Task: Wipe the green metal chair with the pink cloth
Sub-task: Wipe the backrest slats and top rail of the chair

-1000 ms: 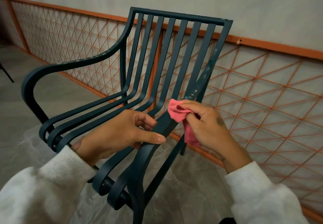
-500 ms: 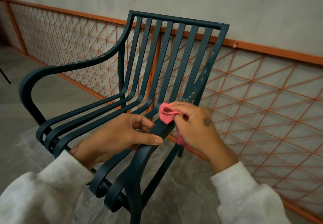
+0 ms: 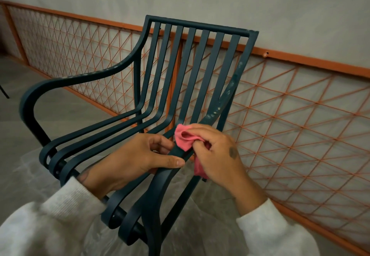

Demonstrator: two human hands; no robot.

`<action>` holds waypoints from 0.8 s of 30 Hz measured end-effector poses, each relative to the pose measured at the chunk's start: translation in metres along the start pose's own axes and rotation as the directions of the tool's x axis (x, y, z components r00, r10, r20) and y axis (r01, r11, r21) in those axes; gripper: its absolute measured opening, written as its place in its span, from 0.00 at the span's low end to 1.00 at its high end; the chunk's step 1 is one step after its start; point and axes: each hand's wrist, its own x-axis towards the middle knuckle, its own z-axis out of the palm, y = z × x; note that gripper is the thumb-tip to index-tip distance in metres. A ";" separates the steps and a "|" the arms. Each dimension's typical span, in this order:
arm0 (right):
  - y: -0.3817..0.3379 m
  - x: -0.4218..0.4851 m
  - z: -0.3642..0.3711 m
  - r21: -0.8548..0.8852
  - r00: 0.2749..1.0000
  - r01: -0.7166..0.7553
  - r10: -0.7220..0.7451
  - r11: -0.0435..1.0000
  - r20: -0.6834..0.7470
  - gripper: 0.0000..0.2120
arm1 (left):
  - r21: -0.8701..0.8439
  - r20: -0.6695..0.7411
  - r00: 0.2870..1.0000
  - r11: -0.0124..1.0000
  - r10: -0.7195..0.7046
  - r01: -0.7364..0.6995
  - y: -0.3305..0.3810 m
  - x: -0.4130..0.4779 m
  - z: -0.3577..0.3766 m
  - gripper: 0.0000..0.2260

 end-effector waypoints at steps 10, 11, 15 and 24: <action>0.021 0.009 -0.022 0.005 0.989 -0.150 0.150 0.989 -0.003 0.21 | -0.021 0.040 0.999 1.000 0.018 -0.017 -0.001 0.001 -0.001 0.12; 0.018 0.011 -0.020 -0.034 0.991 -0.130 0.131 0.991 0.015 0.21 | -0.029 0.034 0.999 0.999 0.020 -0.019 -0.001 0.001 -0.001 0.12; 0.009 -0.012 -0.007 0.026 0.994 0.022 -0.025 0.999 0.107 0.21 | 0.002 -0.015 1.000 1.000 0.014 -0.014 -0.004 0.002 -0.002 0.20; 0.018 0.007 -0.016 0.100 0.983 -0.183 0.184 0.978 -0.004 0.19 | 0.039 0.023 1.000 0.999 0.010 -0.011 -0.001 0.000 -0.002 0.16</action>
